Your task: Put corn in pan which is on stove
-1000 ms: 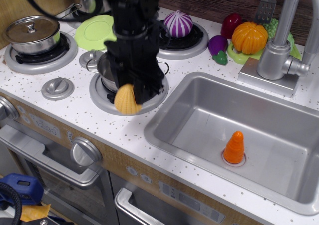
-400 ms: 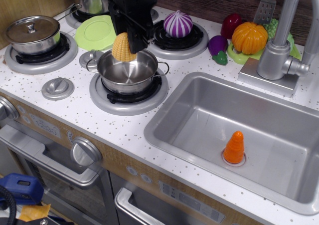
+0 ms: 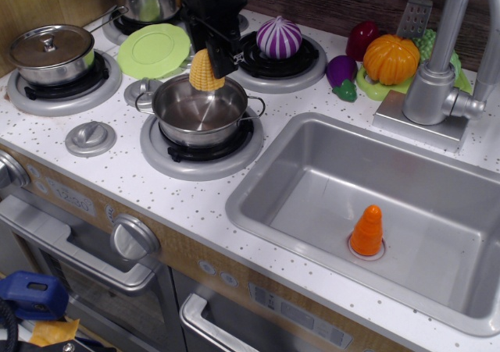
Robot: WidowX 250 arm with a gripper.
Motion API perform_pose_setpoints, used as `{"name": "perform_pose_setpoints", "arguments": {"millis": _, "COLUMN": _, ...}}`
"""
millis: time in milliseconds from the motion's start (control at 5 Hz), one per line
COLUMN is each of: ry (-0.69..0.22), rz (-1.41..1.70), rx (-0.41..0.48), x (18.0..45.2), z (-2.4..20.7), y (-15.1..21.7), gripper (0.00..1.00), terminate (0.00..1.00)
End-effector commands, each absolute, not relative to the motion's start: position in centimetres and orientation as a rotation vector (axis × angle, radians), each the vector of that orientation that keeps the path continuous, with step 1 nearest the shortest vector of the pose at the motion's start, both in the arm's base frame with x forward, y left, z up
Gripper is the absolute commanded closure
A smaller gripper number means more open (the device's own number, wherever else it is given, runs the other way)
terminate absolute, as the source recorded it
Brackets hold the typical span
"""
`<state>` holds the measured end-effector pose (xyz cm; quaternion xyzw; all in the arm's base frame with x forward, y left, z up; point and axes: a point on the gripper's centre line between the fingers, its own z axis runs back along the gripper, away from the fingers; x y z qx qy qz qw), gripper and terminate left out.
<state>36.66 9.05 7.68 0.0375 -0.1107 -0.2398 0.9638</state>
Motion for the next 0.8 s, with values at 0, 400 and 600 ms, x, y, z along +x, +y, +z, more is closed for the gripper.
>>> {"name": "perform_pose_setpoints", "arguments": {"millis": 0, "ry": -0.27, "rz": -0.469, "rx": 0.096, "x": 36.8, "z": 8.7, "y": 9.8, "gripper": 0.0, "terminate": 0.0}}
{"name": "perform_pose_setpoints", "arguments": {"millis": 400, "ry": -0.254, "rz": -0.443, "rx": 0.105, "x": 35.4, "z": 8.4, "y": 9.6, "gripper": 0.0, "terminate": 0.0}}
{"name": "perform_pose_setpoints", "arguments": {"millis": 600, "ry": -0.254, "rz": -0.443, "rx": 0.105, "x": 35.4, "z": 8.4, "y": 9.6, "gripper": 0.0, "terminate": 0.0}}
